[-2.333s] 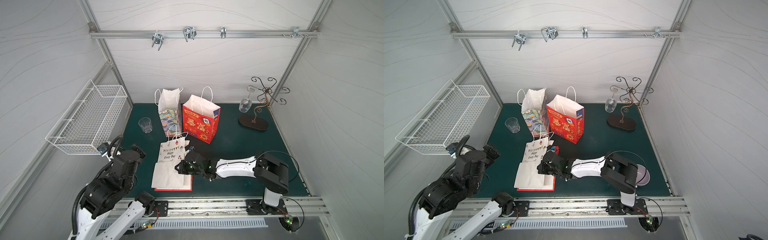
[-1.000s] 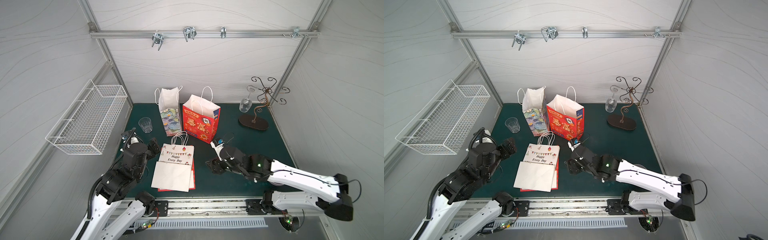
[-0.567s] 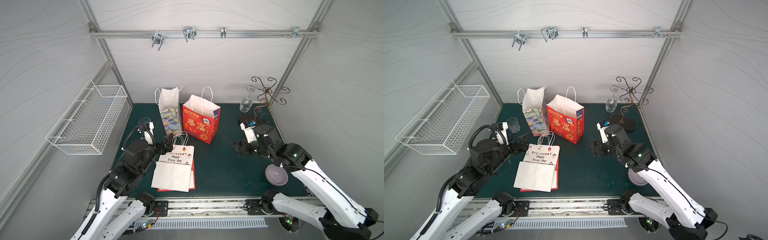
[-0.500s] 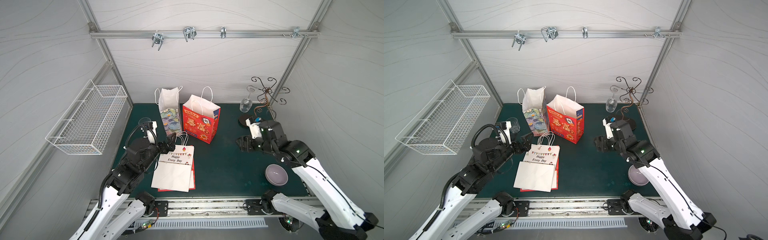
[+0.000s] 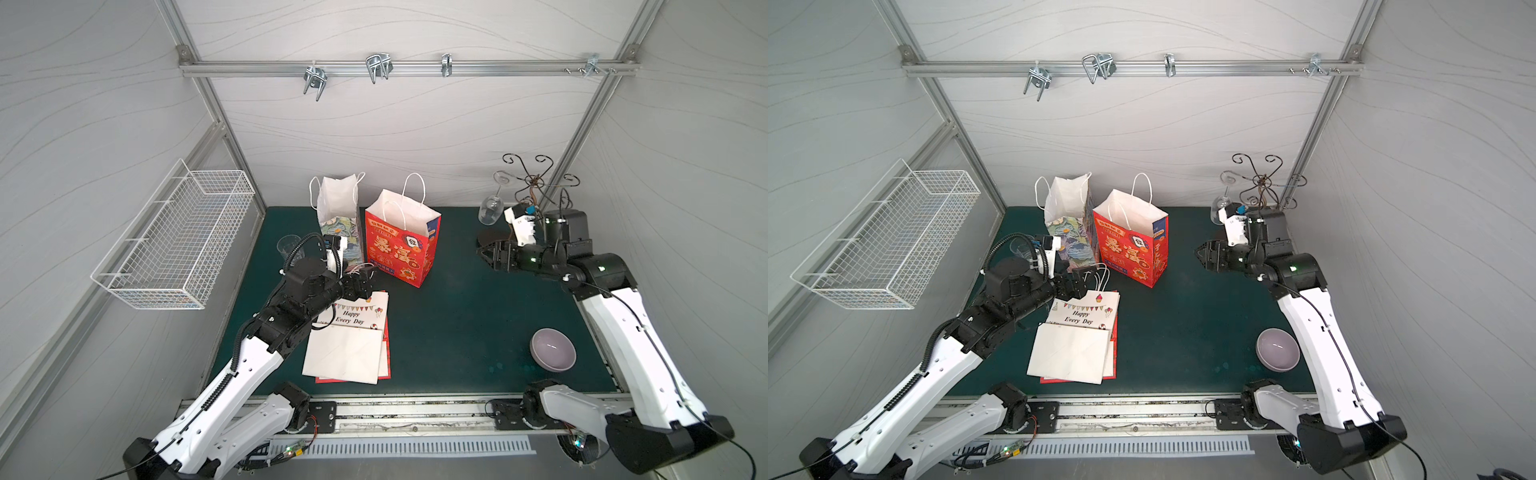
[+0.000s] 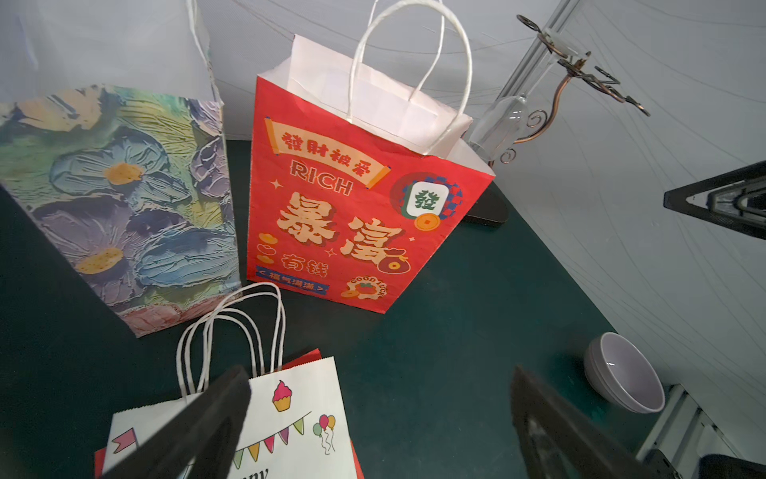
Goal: Put away the paper bag
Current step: Move the paper bag to the center of the board.
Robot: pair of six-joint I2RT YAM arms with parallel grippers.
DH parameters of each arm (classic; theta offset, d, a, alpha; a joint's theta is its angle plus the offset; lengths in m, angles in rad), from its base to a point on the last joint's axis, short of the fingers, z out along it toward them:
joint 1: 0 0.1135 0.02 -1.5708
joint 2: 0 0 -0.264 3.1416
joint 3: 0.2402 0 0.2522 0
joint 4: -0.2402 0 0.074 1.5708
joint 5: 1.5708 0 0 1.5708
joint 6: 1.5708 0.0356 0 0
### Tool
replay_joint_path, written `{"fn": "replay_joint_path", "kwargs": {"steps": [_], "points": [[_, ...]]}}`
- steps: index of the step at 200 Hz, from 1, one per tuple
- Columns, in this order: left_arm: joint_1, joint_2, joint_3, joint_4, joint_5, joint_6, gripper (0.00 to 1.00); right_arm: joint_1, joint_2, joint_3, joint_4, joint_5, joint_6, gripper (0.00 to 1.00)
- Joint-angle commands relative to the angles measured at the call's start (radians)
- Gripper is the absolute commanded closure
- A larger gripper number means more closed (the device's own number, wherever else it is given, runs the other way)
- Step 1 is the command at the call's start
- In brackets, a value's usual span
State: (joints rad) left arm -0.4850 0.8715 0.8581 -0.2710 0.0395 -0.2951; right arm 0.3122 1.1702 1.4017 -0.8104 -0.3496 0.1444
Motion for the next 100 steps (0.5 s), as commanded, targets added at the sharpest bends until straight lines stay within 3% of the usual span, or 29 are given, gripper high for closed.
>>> {"fn": "replay_joint_path", "kwargs": {"steps": [1,33,61,100], "points": [[0.006,0.006,0.05,0.047,-0.13,-0.038,0.01,0.069,0.081,0.017,0.167,-0.103,-0.213,0.26],[0.006,0.024,0.053,0.047,-0.201,-0.1,0.01,0.095,0.229,0.064,0.267,-0.188,-0.3,0.3],[0.005,0.023,0.032,0.071,-0.217,-0.119,0.01,0.14,0.289,0.058,0.37,-0.151,-0.387,0.32],[0.006,0.017,0.018,0.064,-0.216,-0.15,0.01,0.185,0.412,0.278,0.208,-0.123,-0.566,0.33]]}}
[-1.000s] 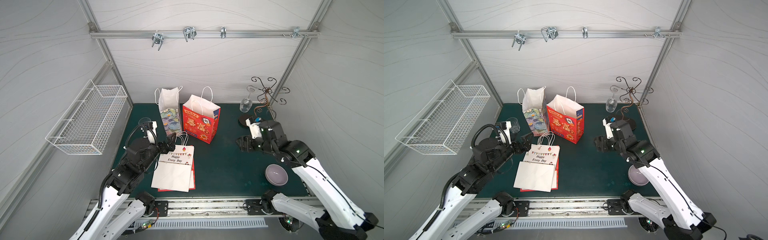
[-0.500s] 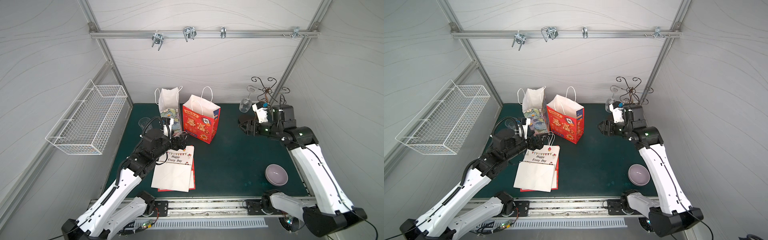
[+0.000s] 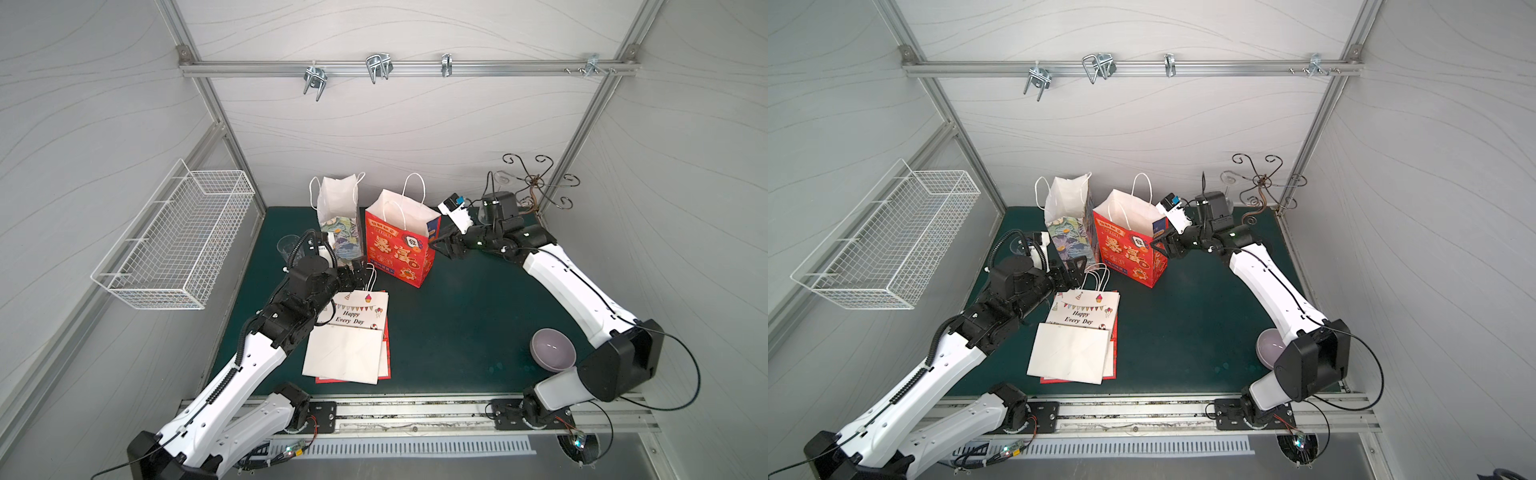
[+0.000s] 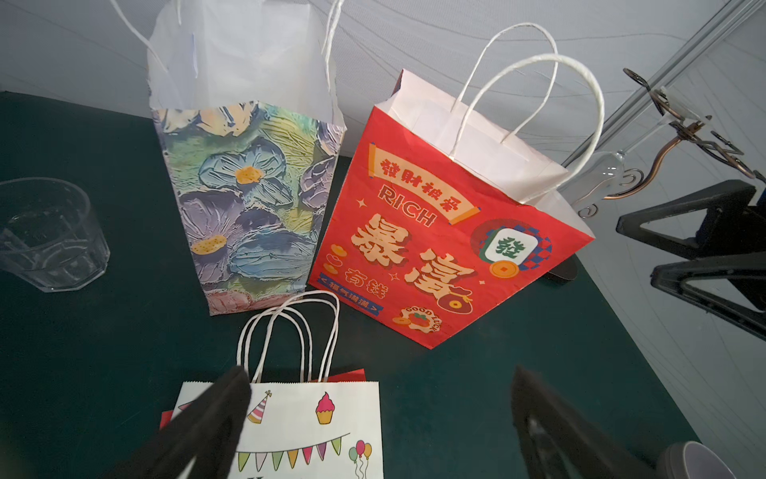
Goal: Put away the paper bag
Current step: Move the paper bag to the center of the board.
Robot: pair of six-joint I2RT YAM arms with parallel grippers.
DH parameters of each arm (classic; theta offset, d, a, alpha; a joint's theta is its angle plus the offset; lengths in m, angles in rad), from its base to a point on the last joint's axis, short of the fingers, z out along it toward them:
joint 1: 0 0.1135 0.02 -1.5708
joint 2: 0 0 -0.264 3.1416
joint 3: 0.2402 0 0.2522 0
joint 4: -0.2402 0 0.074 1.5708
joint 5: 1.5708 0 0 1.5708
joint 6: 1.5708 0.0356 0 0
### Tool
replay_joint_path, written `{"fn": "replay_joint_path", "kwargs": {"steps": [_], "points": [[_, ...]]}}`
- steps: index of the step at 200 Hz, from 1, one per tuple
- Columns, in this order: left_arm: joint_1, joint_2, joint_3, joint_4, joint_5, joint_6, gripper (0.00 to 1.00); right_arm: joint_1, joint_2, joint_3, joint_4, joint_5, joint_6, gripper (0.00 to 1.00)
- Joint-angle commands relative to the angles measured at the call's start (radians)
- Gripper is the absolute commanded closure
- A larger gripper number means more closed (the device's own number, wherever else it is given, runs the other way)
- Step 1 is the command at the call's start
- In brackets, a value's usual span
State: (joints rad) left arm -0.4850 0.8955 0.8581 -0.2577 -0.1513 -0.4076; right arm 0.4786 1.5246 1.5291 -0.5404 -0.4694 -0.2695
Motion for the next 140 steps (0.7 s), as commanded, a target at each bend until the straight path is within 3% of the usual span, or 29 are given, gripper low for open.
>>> {"fn": "replay_joint_path", "kwargs": {"steps": [1,56,84,140], "points": [[0.006,-0.007,0.016,0.051,-0.026,-0.038,0.01,0.019,0.061,0.157,-0.068,-0.003,-0.156,0.33],[0.006,-0.024,-0.02,0.059,-0.043,-0.093,0.02,0.066,0.225,0.327,-0.138,-0.084,-0.26,0.34],[0.005,-0.029,-0.02,0.054,-0.047,-0.103,0.03,0.109,0.305,0.398,-0.137,-0.029,-0.272,0.33],[0.005,-0.049,-0.021,0.058,-0.08,-0.113,0.04,0.147,0.417,0.489,-0.156,0.054,-0.265,0.42]]}}
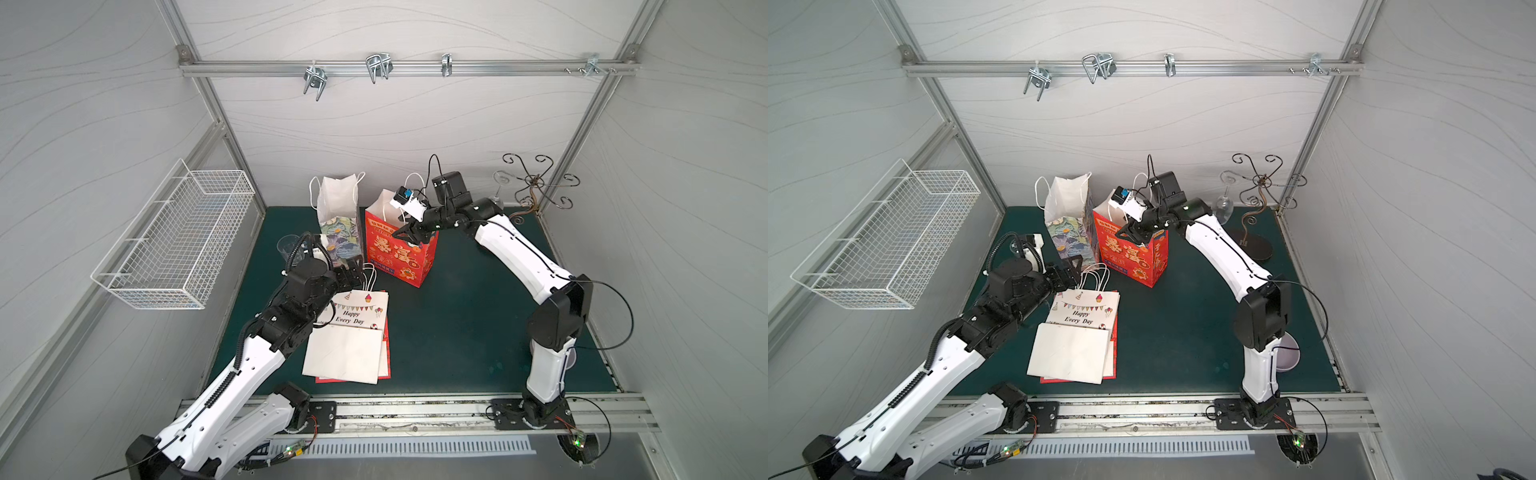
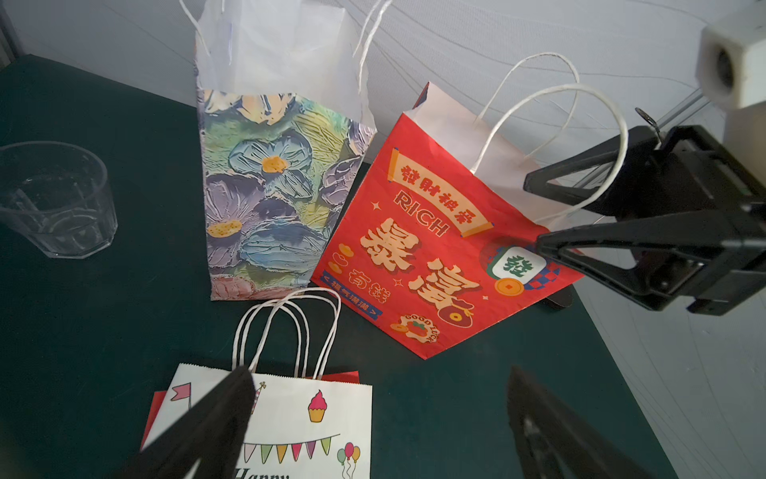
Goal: Put away the paper bag
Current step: Move the paper bag to the center of the board.
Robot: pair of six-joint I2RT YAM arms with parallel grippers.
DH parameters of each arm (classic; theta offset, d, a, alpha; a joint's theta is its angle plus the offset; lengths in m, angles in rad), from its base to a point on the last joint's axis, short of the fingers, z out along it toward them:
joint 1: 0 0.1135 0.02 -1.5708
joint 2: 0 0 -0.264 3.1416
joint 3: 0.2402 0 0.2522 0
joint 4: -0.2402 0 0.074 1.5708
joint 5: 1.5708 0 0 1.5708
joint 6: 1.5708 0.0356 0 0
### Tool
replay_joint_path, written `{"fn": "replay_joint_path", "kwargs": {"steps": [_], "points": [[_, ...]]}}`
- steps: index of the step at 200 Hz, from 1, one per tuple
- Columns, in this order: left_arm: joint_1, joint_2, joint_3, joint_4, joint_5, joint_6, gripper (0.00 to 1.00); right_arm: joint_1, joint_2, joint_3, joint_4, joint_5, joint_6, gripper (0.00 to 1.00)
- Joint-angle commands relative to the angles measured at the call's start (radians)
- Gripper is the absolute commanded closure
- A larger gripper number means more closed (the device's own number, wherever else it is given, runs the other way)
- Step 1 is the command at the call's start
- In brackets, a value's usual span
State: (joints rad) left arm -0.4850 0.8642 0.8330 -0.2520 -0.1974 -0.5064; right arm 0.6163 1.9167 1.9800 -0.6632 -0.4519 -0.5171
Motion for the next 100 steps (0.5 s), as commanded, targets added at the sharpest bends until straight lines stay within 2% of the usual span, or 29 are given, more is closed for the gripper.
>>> {"fn": "replay_joint_path", "kwargs": {"steps": [1,38,63,100], "points": [[0.005,-0.018,0.005,0.051,-0.033,-0.014,0.04,0.009,0.026,0.041,-0.035,0.037,-0.019,0.42],[0.005,-0.019,0.011,0.048,-0.043,-0.005,0.05,0.019,0.057,0.083,-0.078,0.065,-0.032,0.61],[0.006,-0.021,0.011,0.044,-0.049,0.004,0.05,0.018,0.053,0.08,-0.105,0.061,-0.047,0.78],[0.006,-0.017,0.012,0.038,-0.05,0.021,0.05,0.011,0.027,0.059,-0.13,0.039,-0.05,0.95]]}}
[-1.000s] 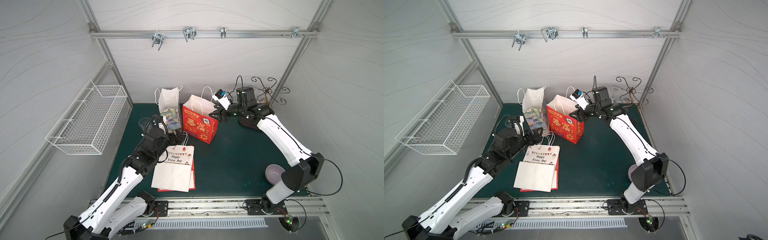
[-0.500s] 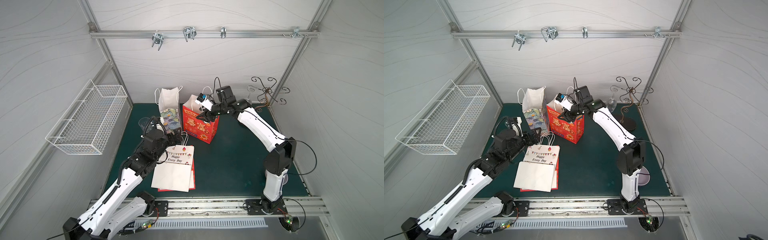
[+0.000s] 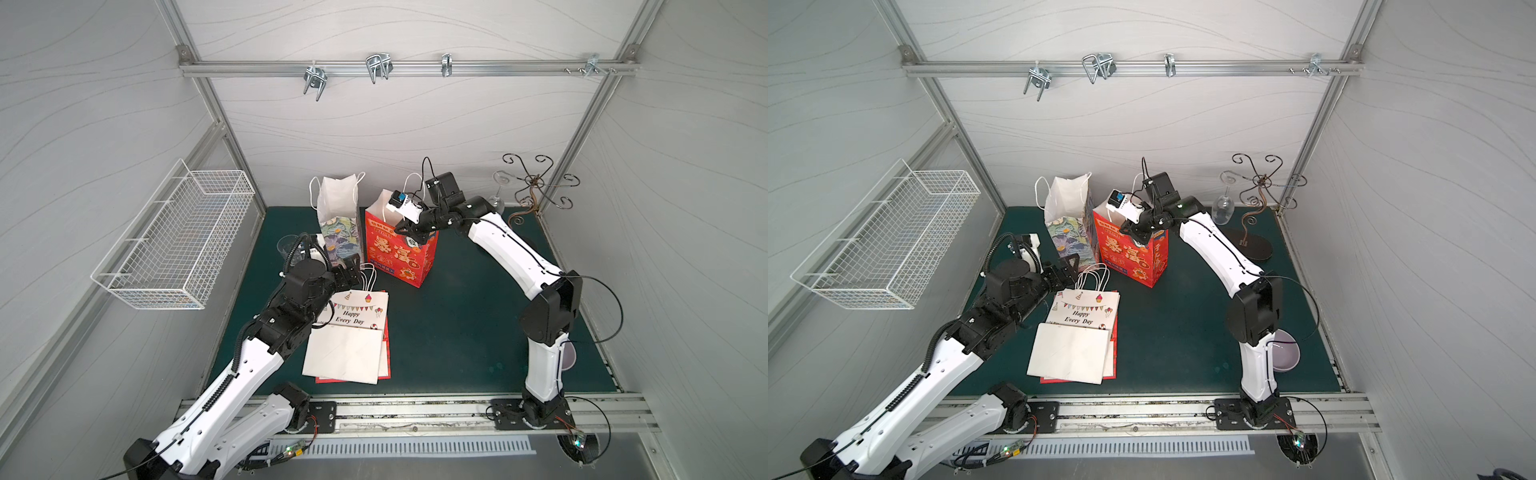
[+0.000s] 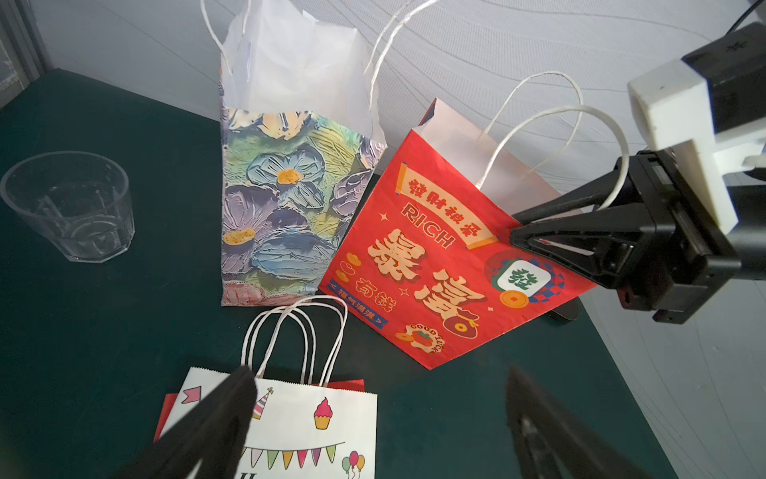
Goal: Put away the paper bag
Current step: Move the paper bag to the center of the board.
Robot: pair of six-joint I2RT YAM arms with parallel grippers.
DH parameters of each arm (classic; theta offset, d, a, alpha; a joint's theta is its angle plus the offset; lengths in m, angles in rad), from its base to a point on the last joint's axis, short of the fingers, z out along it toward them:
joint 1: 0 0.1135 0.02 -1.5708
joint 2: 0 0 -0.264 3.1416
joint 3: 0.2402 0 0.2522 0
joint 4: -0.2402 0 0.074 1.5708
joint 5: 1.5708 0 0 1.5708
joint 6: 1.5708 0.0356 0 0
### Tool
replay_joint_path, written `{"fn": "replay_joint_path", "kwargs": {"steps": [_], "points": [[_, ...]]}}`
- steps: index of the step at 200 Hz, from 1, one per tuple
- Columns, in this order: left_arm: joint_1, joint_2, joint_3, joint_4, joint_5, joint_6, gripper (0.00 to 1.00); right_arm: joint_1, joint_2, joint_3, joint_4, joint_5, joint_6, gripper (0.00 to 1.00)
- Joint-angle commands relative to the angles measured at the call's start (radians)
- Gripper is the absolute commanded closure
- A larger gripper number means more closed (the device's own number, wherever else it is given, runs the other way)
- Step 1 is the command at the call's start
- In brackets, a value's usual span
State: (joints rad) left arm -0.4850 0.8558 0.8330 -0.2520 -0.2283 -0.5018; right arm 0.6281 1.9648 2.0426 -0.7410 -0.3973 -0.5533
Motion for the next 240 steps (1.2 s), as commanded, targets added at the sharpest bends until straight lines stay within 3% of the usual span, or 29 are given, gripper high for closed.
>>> {"fn": "replay_joint_path", "kwargs": {"steps": [1,11,55,94,126,193,215,230,240], "points": [[0.006,-0.009,0.011,0.038,-0.019,0.017,0.05,-0.002,-0.021,-0.004,-0.053,-0.016,-0.014,0.95],[0.006,-0.009,0.011,0.036,-0.02,0.02,0.05,-0.004,-0.027,-0.005,-0.069,-0.021,-0.02,1.0],[0.005,-0.009,0.003,0.033,-0.019,0.034,0.04,-0.028,-0.087,-0.036,-0.131,-0.031,-0.042,1.0],[0.007,-0.011,-0.046,0.112,0.033,0.078,0.03,-0.066,-0.211,-0.18,-0.162,-0.053,-0.069,1.0],[0.014,0.011,-0.093,0.22,0.179,0.156,0.04,-0.103,-0.331,-0.305,-0.222,-0.108,-0.132,1.0],[0.02,0.183,-0.128,0.407,0.679,0.391,0.01,-0.122,-0.613,-0.608,-0.261,-0.168,-0.224,1.0],[0.02,0.241,-0.123,0.459,0.746,0.437,0.01,-0.122,-0.669,-0.652,-0.267,-0.155,-0.221,1.0],[0.02,0.269,-0.126,0.511,0.798,0.467,0.01,-0.12,-0.709,-0.663,-0.244,-0.12,-0.191,0.85],[0.019,0.291,-0.124,0.529,0.832,0.485,0.01,-0.12,-0.742,-0.669,-0.227,-0.119,-0.166,0.64]]}}
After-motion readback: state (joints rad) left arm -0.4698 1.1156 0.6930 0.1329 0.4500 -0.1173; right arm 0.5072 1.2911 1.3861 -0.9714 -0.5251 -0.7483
